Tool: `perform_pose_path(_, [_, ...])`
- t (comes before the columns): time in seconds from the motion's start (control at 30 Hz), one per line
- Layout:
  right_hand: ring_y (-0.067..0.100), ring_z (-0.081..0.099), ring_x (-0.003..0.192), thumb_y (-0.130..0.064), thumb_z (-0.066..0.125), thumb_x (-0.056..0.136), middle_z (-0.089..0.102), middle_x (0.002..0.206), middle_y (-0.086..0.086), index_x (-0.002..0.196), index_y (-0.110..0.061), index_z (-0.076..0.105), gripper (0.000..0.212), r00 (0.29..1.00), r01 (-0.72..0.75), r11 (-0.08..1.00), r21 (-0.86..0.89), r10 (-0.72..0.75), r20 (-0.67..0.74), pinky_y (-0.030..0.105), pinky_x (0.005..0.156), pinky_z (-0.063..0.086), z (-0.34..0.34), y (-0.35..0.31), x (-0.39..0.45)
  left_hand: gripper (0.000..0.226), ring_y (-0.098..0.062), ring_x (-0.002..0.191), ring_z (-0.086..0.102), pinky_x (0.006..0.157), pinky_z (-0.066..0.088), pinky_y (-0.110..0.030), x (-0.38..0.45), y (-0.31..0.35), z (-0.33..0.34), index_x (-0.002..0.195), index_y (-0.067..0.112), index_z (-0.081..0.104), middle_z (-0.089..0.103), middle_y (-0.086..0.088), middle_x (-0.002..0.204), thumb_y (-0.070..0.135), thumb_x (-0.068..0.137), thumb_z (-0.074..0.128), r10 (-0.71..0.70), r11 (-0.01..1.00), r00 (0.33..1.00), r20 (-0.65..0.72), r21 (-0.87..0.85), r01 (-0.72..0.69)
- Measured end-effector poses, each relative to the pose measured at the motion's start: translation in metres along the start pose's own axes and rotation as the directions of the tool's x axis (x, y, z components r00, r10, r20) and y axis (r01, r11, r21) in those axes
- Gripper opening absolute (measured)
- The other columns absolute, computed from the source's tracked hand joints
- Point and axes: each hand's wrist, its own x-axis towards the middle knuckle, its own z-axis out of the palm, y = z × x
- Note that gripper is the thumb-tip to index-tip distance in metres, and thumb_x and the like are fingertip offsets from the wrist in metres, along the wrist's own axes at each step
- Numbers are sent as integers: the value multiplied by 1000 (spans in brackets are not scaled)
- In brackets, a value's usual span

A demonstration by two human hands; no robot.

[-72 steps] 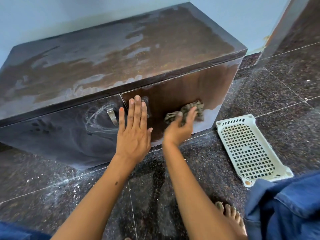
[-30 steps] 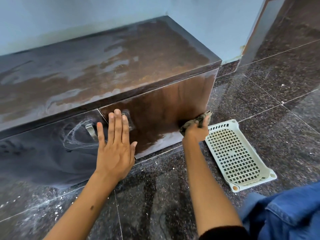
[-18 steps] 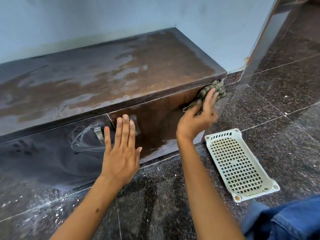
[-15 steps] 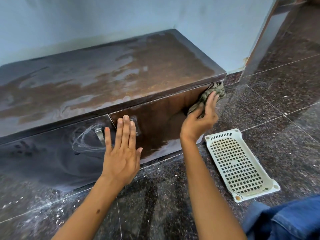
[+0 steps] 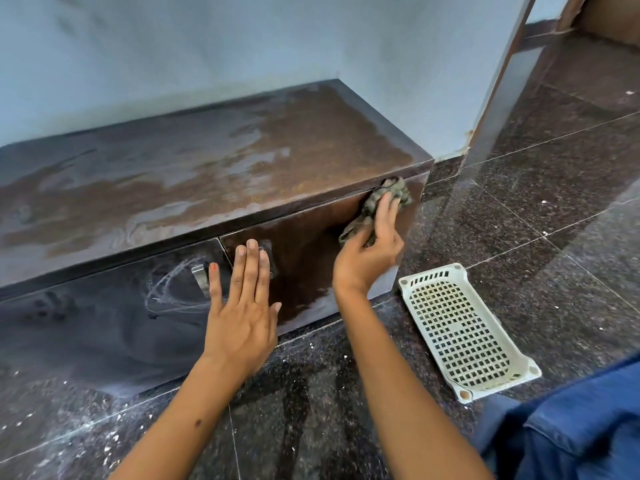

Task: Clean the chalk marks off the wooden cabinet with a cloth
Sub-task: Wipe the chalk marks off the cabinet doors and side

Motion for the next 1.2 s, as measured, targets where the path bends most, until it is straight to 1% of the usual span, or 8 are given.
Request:
perform_pose_path(0.17, [19, 52, 122, 7, 47, 90, 50, 138, 13, 132, -6, 53, 45, 972, -194, 976, 98, 205, -116, -4, 95, 25, 2, 5, 56, 69, -31, 146, 8, 116, -1, -54, -1, -1, -2, 148, -4, 16, 8, -17, 158, 35, 92, 29, 7, 1000, 1000, -2, 0, -7])
perform_pose_path(0.3, [15, 49, 98, 5, 49, 91, 47, 141, 9, 135, -8, 51, 46, 998, -31, 1000, -5, 30, -48, -6, 83, 26, 3, 2, 14, 69, -31, 146, 8, 116, -1, -55, -1, -1, -1, 148, -3, 15, 6, -18, 158, 35, 92, 30, 10, 1000, 1000, -5, 3, -10])
perform_pose_path(0.43, [18, 44, 107, 3, 49, 90, 41, 143, -1, 135, -15, 48, 48, 988, 105, 994, 1, -105, 112, 16, 94, 36, 1, -5, -48, 70, -31, 146, 9, 116, 0, -55, -1, 1, 2, 148, -4, 17, 8, -19, 157, 35, 91, 32, -1, 1000, 1000, -5, 11, 1])
perform_pose_path(0.63, [12, 49, 119, 8, 47, 89, 49, 139, 11, 132, -8, 53, 47, 991, -110, 992, 56, 114, -71, -2, 96, 28, 3, 8, 40, 70, -31, 146, 10, 117, -3, -54, 0, 0, 3, 147, -4, 17, 9, -18, 157, 34, 91, 33, 0, 1000, 1000, -22, 6, 0])
perform_pose_path(0.77, [1, 42, 99, 6, 48, 91, 46, 141, 9, 135, -8, 50, 46, 991, -101, 995, 19, 102, -91, -10, 82, 22, 4, 4, 29, 70, -32, 145, 10, 117, -5, -53, 0, 1, 4, 147, -4, 16, 7, -20, 157, 34, 90, 33, -4, 1000, 1000, -22, 2, 4])
perform_pose_path(0.97, [0, 46, 116, -2, 56, 92, 41, 144, 1, 134, -12, 49, 44, 992, 75, 996, 47, -80, 102, 24, 100, 36, 10, 3, -63, 71, -32, 146, 8, 116, -6, -54, 0, 1, 5, 147, -4, 14, 7, -20, 157, 34, 90, 31, -4, 1000, 1000, -27, 11, 4])
perform_pose_path(1.1, [-23, 36, 115, -4, 56, 92, 45, 143, 10, 134, -9, 49, 43, 994, -108, 989, 102, 109, -8, 9, 102, 25, 9, 22, -25, 72, -32, 146, 4, 116, -4, -55, 0, 2, 8, 148, -3, 9, 1, -18, 157, 33, 90, 33, -13, 1000, 999, -43, -15, 13])
perform_pose_path(1.2, [-3, 39, 127, 5, 54, 89, 45, 141, 14, 135, -4, 48, 47, 936, -335, 928, 165, 347, -53, 20, 111, 29, 8, 61, -5, 74, -32, 146, 1, 116, -3, -56, 1, 4, 10, 148, -3, 7, -2, -18, 157, 32, 90, 36, -21, 999, 999, -44, -30, 20])
